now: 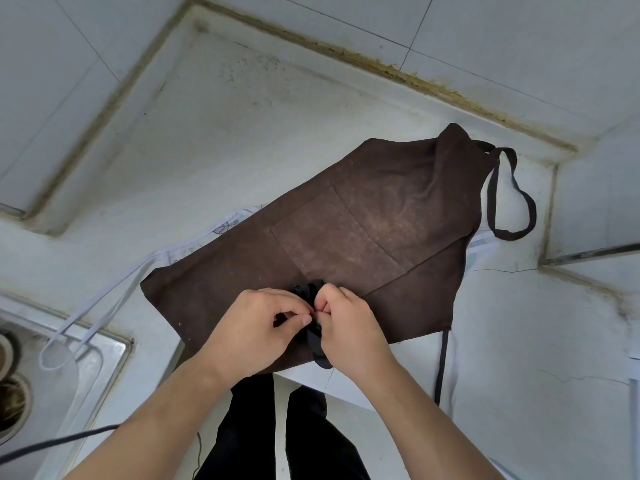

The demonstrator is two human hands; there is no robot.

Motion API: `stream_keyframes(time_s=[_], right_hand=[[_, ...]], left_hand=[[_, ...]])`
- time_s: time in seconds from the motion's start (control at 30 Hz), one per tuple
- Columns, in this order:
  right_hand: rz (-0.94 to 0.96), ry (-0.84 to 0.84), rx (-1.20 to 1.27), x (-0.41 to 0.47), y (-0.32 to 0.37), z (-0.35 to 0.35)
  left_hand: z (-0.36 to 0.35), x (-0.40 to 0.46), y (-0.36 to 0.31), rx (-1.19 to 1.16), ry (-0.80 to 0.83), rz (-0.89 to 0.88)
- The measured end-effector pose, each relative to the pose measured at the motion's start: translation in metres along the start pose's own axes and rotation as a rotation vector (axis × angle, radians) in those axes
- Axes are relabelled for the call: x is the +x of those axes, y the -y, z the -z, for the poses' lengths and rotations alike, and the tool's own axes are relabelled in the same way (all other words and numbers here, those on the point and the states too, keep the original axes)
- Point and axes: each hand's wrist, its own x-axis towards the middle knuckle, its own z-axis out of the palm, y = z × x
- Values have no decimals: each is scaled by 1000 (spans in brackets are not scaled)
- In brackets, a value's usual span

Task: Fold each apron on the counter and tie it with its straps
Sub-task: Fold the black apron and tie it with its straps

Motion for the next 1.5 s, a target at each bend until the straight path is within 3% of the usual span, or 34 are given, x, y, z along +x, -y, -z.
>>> stream_keyframes(time_s=[0.27,0.43,0.53,0.9,1.17,1.33,1.5], right_hand=[[-42,-41,242,2,-3,-2],[-87,-48,237,3,-4,-1],[-106,-33,241,3,-3,0],[-6,-27,238,-2,2,-2],[58,-70,244,1,6,-9],[37,-110,300,0,4,-10],[-82,-21,536,-5,6,-5]], left_hand=[[0,-2,8,76,-96,20],[1,-3,10,-79,-137,266],[2,-5,14,-145,-107,316],[6,-10,16,-178,-2,220],[2,-12,14,-126,-37,106],[-1,-12,7,-132,-145,224],[-9,-9,3,-110,-316,329]])
